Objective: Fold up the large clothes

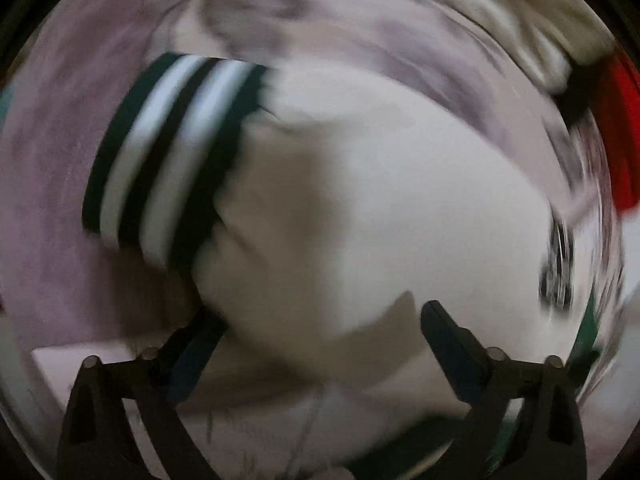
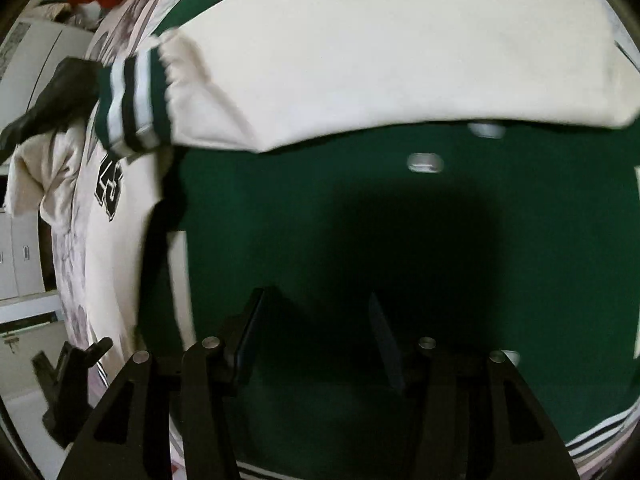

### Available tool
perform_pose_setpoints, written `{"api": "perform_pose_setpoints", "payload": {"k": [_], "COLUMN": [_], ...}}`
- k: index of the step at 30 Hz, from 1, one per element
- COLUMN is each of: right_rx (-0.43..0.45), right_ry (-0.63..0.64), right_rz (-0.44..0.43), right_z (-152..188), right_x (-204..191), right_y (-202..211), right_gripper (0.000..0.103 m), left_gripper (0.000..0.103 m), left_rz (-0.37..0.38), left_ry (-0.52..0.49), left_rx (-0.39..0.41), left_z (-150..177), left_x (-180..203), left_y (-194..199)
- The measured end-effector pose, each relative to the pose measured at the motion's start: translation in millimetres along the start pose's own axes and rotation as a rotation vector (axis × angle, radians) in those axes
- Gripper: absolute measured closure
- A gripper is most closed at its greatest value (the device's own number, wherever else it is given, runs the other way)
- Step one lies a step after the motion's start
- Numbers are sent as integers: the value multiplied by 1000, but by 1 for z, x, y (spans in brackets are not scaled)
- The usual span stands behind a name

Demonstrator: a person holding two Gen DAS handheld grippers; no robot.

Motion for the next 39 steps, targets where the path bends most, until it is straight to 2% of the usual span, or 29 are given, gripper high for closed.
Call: {"api": "perform_pose_setpoints", "payload": {"k": [2, 3, 4, 5, 6, 10, 13, 15, 17, 18, 20, 21, 22, 24, 26, 27, 29, 31, 32, 33, 34, 36, 37, 39], "right_rx": [2, 7, 12, 16, 14, 51, 127, 205, 278, 297, 316, 303, 309, 332, 375, 420, 415, 327, 287, 253, 241, 231, 236, 264], "right_ry": [7, 6, 6, 9, 9, -14, 7, 53, 106, 137, 224, 284, 309, 284, 283, 303, 354, 353, 342, 314, 294, 249, 212, 147], "right_rz": [48, 62, 72, 87, 95, 62, 54, 80, 101, 129, 199, 271, 311, 330, 311, 288, 281, 288, 271, 209, 168, 80, 38, 28], "right_z": [-1, -2, 0, 4, 5, 17, 15, 4, -8, -43, -58, -67, -75, -86, -91, -89, -87, -95, -102, -107, -109, -115, -113, -101], "right_x": [-15, -26, -32, -42, -42, -59, -70, -91, -100, -98, -132, -130, -142, -151, -169, -182, -207, -220, -221, -212, -208, -193, -179, -146], "right_y": [1, -1, -1, -1, 1, 18, 37, 44, 52, 56, 42, 35, 27, 25, 41, 54, 55, 29, 21, 20, 23, 37, 48, 69], "right_gripper": [38, 37, 37, 37, 37, 37, 35, 23, 20, 17, 17, 27, 44, 72, 79, 79, 79, 73, 61, 54, 53, 37, 33, 21], "left_gripper": [11, 22, 45, 58, 78, 85, 88, 89, 89, 89, 89, 89, 89, 89, 90, 90, 90, 90, 90, 90, 90, 90, 90, 90], "left_rz": [39, 51, 40, 20, 19, 46, 60, 65, 78, 81, 84, 83, 84, 77, 80, 76, 68, 57, 55, 56, 56, 51, 52, 45], "left_ry": [81, 91, 85, 68, 47, -36, -94, -142, -183, -205, -263, -293, -326, -379, -430, -451, -481, -498, -503, -512, -520, -556, -573, -615], "left_rx": [57, 97, 136, 177, 213, 268, 294, 312, 332, 338, 359, 368, 375, 391, 410, 418, 429, 439, 445, 455, 463, 493, 506, 533], "left_z": [-20, -28, -36, -45, -54, -85, -110, -129, -143, -147, -156, -158, -160, -161, -160, -160, -158, -154, -152, -149, -145, -136, -131, -120], "left_x": [-11, -11, -8, -5, -2, 17, 39, 53, 73, 83, 102, 111, 121, 135, 147, 152, 162, 171, 174, 179, 182, 196, 203, 217], "left_y": [4, 10, 16, 22, 28, 33, 35, 37, 42, 45, 53, 56, 59, 65, 73, 75, 77, 80, 82, 85, 88, 97, 100, 108]}}
Point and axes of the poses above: each gripper's, at about its wrist camera, not at the fingertips, and y roughly against the way its jaws point, x to its right, z to its underside, the point moved 1 cm from there along -y, roughly the way its jaws point, and after that the axes turned 14 degrees about z, right-handed, at the moved point
